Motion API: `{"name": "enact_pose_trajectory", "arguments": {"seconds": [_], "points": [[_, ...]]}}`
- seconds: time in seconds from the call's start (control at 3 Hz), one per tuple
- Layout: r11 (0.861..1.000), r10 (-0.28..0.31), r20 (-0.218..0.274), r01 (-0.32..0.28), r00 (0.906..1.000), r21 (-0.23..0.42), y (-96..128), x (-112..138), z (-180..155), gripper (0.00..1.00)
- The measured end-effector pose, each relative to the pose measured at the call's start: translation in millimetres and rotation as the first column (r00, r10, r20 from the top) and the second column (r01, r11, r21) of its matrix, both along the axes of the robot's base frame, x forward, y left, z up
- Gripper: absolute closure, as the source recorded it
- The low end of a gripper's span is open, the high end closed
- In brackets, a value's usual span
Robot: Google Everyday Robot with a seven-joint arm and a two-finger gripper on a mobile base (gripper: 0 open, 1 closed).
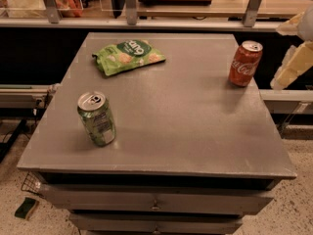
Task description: Move coke can near green rice chip bag
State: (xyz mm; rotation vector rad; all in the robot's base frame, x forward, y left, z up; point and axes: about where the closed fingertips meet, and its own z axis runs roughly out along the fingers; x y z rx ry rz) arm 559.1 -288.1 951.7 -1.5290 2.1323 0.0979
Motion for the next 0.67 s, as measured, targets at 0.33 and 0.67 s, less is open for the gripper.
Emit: {"name": "enact_pose_trajectory", "arguments": {"seconds": [0.33, 0.67], "points": [[0.994, -0.039, -0.005, 0.039, 0.9992, 0.105, -26, 37, -19, 0.00], [0.967, -0.092, 0.025, 0.083, 0.9955, 0.242, -39, 66, -24, 0.00]]}}
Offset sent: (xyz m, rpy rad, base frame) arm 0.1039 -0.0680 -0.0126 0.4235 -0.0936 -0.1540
